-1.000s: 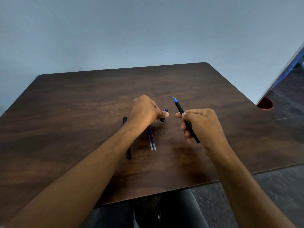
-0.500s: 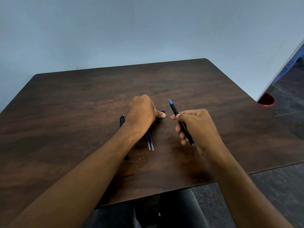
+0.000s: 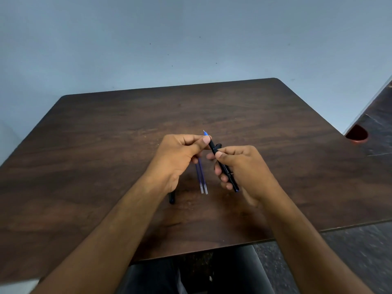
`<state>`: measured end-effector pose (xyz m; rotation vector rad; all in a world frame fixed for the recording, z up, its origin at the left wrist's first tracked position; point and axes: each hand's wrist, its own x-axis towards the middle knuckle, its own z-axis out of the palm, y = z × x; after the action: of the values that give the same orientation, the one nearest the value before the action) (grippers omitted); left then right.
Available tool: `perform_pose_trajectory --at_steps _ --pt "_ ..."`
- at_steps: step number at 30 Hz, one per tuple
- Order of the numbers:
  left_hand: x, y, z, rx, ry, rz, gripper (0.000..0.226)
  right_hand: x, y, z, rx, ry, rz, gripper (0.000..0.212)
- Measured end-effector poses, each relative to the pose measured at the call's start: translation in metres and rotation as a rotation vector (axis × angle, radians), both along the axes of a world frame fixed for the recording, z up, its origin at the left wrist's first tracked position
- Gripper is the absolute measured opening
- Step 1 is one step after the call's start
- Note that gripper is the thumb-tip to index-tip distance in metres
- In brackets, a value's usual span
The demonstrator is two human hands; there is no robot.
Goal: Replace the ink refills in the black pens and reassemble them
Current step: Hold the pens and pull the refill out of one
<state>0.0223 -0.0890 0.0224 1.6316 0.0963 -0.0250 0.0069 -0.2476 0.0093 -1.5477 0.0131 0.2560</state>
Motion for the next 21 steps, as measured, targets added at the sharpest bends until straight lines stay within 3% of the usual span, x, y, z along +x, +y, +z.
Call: perform_pose_trajectory --at_steps 8,15,21 --pt "-0.011 0.017 -0.008 -0.376 0.076 -0.021 0.023 -0.003 0.018 -0.006 0.081 -0.016 0.118 0.027" --pt "-0.009 0.015 -0.008 -0.293 0.048 0.128 0.011 -0.007 0.027 -0.008 -0.011 -0.113 0.051 0.024" --pt "-0.008 0.013 -0.006 -0.271 0.054 0.192 0.038 -0.011 0.028 -0.006 -0.060 -0.162 0.010 0.021"
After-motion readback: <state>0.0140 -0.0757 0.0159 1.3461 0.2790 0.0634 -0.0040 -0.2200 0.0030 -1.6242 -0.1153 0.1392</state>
